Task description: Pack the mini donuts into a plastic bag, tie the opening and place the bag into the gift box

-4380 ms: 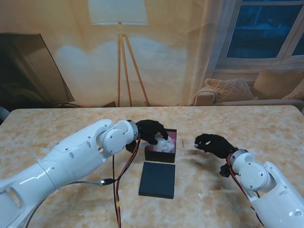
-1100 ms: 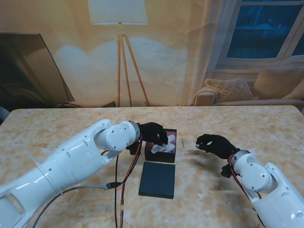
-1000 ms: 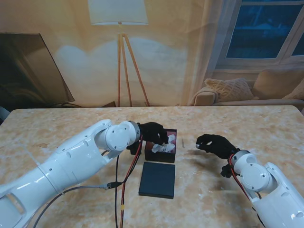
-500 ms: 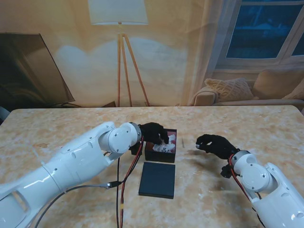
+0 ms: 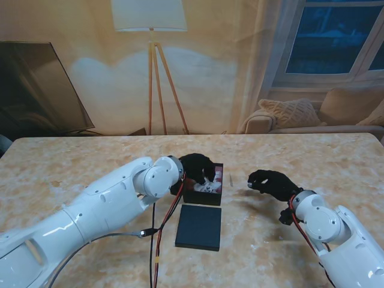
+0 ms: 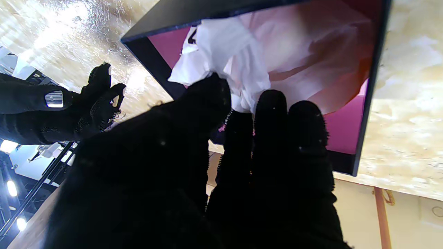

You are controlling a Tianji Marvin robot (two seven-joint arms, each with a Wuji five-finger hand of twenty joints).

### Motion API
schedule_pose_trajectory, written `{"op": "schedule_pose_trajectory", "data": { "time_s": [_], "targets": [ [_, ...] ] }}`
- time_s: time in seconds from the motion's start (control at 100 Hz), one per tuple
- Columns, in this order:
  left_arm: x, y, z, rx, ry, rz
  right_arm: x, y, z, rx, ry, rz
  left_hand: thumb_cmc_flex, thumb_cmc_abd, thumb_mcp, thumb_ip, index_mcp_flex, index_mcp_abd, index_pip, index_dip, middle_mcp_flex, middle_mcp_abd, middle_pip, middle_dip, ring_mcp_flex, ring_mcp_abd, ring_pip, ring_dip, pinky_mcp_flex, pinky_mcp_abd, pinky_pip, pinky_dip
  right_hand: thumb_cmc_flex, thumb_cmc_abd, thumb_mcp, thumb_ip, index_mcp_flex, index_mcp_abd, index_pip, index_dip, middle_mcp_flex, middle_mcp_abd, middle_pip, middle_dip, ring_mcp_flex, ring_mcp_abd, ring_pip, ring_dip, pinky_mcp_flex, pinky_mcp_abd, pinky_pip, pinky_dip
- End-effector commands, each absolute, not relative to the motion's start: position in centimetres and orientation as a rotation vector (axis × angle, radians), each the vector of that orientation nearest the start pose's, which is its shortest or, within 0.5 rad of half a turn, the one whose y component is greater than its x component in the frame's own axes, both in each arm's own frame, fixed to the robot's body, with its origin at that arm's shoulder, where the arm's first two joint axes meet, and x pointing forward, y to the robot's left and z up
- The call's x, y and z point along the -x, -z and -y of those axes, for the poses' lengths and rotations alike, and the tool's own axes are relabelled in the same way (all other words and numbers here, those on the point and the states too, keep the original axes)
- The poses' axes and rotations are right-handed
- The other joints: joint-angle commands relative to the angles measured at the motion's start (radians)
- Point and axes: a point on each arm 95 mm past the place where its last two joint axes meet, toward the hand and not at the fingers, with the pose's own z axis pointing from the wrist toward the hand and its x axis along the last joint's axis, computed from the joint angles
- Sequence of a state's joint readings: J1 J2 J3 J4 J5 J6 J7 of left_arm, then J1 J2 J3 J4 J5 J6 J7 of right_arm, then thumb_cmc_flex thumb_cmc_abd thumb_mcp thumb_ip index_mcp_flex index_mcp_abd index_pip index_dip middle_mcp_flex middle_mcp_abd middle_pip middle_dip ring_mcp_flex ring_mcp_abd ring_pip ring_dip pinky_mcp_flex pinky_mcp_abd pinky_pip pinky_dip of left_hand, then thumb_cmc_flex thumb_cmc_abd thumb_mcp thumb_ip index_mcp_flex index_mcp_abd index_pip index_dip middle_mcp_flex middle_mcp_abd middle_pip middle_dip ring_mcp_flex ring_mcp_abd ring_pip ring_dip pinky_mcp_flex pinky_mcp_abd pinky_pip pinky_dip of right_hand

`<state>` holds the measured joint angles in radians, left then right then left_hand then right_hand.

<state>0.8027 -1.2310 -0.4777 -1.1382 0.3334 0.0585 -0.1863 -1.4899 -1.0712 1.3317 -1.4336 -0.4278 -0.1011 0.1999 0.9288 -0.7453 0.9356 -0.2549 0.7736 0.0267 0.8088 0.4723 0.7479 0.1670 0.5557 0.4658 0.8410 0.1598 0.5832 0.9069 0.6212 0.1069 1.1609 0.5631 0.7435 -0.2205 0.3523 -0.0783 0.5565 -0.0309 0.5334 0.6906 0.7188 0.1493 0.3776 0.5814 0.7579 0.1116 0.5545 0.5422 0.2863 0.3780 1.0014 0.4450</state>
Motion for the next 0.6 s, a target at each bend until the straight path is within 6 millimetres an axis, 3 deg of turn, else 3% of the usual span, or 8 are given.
{"op": "schedule_pose_trajectory", "data": {
  "time_s": [0.0,0.04,0.25,0.59],
  "targets": [
    [-50.7,30.4,16.3,1.443,1.585,-1.955,-42.6,34.4,6.3,2.251,2.053,1.647,-0.018,-0.061,0.034,-0.032,-0.022,-0.032,0.071,0.026,0.021,0.008,0.032,0.032,0.045,0.015,0.041,0.041,0.01,-0.081,0.038,0.047,0.012,-0.011,-0.003,-0.022,-0.001,-0.017,0.016,-0.01,0.015,-0.023,0.013,0.017,0.022,-0.023,0.016,0.036,0.003,0.005,0.021,0.002],
    [-50.7,30.5,16.3,1.437,1.584,-1.957,-42.6,34.4,6.3,2.251,2.052,1.648,-0.022,-0.07,0.035,-0.038,-0.028,-0.039,0.104,0.037,0.024,0.009,0.046,0.049,0.045,0.03,0.058,0.056,0.011,-0.075,0.053,0.063,0.011,-0.011,0.0,-0.022,-0.002,-0.017,0.016,-0.01,0.014,-0.021,0.012,0.017,0.022,-0.022,0.016,0.036,0.002,0.006,0.02,0.002],
    [-50.8,31.2,16.3,1.43,1.57,-1.958,-42.7,34.4,6.3,2.248,2.048,1.654,-0.013,-0.077,0.017,-0.042,-0.054,-0.077,0.242,0.069,0.066,0.014,0.049,0.224,0.096,0.008,0.11,0.13,0.029,-0.072,0.115,0.132,0.003,-0.018,0.015,-0.024,-0.003,-0.02,0.019,-0.008,0.015,-0.023,0.013,0.018,0.022,-0.023,0.016,0.036,0.004,0.005,0.021,0.001],
    [-50.9,32.2,16.6,1.409,1.555,-1.959,-42.7,34.4,6.4,2.246,2.047,1.659,0.012,-0.054,-0.018,-0.035,-0.042,-0.112,0.297,0.066,0.117,0.005,0.027,0.28,0.125,-0.003,0.137,0.143,0.044,-0.08,0.148,0.156,-0.004,-0.025,0.032,-0.026,-0.004,-0.023,0.021,-0.008,0.019,-0.023,0.015,0.019,0.023,-0.023,0.017,0.036,0.003,0.005,0.02,0.001]
  ]
}}
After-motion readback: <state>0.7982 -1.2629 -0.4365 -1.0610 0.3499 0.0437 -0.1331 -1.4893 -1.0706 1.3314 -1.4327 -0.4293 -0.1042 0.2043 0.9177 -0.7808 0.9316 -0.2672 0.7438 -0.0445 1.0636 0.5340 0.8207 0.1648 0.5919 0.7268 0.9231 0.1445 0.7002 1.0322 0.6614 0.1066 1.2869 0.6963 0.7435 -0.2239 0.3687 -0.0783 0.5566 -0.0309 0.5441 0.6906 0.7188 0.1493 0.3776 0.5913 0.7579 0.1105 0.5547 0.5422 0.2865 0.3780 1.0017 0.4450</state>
